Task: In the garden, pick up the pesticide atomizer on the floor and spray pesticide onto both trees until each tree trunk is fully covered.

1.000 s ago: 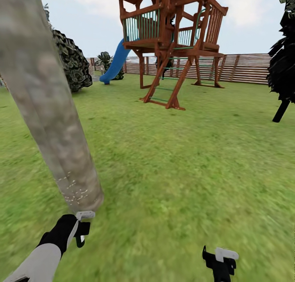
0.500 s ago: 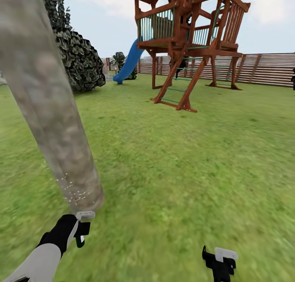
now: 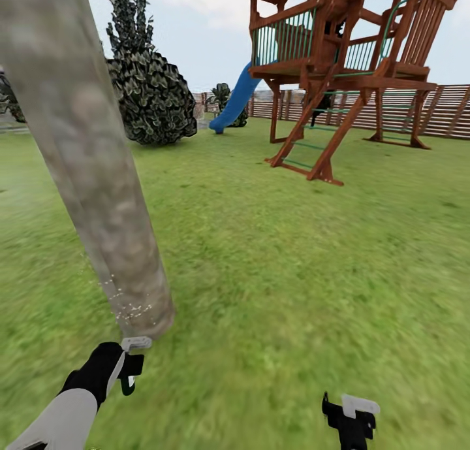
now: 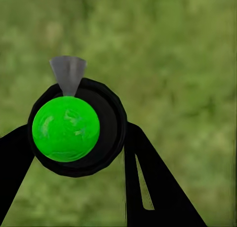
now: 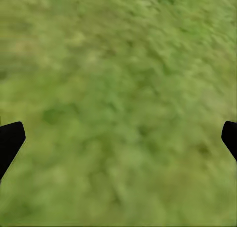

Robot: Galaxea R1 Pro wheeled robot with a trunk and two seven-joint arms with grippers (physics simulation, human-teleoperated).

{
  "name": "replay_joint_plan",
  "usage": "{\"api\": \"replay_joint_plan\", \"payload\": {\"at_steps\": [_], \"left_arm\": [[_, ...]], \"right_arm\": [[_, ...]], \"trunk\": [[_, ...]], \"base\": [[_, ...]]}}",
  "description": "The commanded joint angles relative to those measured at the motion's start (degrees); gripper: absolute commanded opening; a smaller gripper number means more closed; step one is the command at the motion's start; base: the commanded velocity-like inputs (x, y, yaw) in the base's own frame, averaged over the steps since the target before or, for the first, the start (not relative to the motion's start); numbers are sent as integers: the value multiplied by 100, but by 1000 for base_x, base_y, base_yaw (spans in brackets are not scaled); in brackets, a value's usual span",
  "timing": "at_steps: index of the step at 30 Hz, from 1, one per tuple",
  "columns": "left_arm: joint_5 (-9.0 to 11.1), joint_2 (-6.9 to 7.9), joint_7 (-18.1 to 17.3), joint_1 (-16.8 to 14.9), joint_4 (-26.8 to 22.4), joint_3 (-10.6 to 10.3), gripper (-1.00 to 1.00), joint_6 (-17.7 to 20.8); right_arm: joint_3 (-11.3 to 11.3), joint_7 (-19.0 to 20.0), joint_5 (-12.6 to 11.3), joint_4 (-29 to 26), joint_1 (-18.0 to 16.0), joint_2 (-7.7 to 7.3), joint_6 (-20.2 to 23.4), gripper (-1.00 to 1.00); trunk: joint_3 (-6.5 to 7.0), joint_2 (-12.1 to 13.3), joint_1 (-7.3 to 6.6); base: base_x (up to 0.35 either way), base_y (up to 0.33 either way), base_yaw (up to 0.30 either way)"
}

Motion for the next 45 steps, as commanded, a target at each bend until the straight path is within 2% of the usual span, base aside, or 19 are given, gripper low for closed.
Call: {"api": "replay_joint_plan", "payload": {"at_steps": [1,13,36,45], "left_arm": [[-63,-6,-49,-5,-8,39,-100,22],[-63,-6,-47,-4,-6,39,-100,22],[-63,-6,-49,-6,-6,47,-100,22],[-58,-6,-47,-4,-8,46,-100,22]], "right_arm": [[-45,-14,55,2,-2,0,-13,100],[-45,-14,55,1,-2,-1,-21,100],[-45,-14,63,2,-2,0,-22,100],[-45,-14,63,3,-2,1,-22,100]], "trunk": [[-5,-2,1],[-5,-2,1],[-5,-2,1],[-5,-2,1]], "base": [[158,-242,262],[159,-242,60],[158,-241,273],[30,-23,277]]}}
